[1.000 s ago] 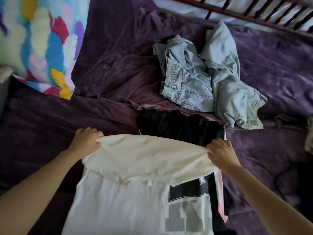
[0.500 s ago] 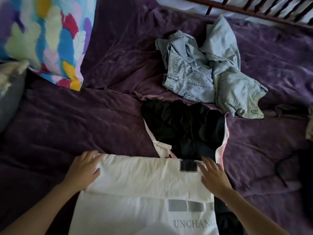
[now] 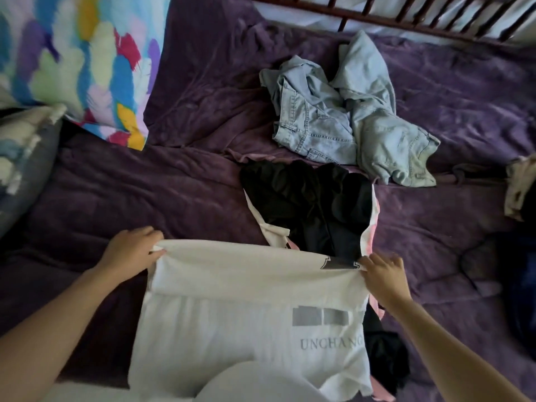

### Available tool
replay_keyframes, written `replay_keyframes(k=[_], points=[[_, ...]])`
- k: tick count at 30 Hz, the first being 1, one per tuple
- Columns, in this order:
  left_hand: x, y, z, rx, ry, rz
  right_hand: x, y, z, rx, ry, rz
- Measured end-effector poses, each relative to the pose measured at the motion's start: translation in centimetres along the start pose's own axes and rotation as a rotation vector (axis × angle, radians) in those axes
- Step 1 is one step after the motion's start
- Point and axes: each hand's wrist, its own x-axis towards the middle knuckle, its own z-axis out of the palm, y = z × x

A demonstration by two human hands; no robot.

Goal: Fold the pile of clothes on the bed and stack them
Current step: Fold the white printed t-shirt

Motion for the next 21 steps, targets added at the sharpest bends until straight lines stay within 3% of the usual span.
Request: replay_keyframes(k=[1, 3, 7, 11, 14, 16, 19, 21], points=[[-1.0, -0.3, 0.0, 0.002, 0.094, 0.054, -1.2, 0.0, 0.0, 0.007, 0.077, -0.01], [-3.3, 0.1, 0.3, -0.011, 0.129, 0.088, -3.4, -0.1, -0.1, 0.001, 0.216, -0.029], [-9.1, 1.4, 2.6, -0.062, 0.235, 0.057, -9.2, -1.0, 0.5, 0.076, 0.285, -0.105], [-16.2, 2.4, 6.2, -0.135, 0.245, 0.074, -16.1, -2.2, 2.8, 0.175, 0.157, -0.287], [-20.5, 2.4, 9.0, -0.112, 0.063, -0.087, -20.4, -2.8, 4.5, 0.194, -0.036, -0.325], [-21.7, 2.7, 9.9, -0.258, -0.02, -0.219, -21.6, -3.5, 4.7, 0.249, -0.076, -0.136], [-20.7, 3.9, 8.9, -0.682, 0.034, -0.639, -20.4, -4.8, 4.1, 0.58, -0.177, 0.639], [-19.1, 4.9, 8.0, -0.873, 0.048, -0.864, -18.9, -5.2, 3.7, 0.978, -0.353, 0.988]])
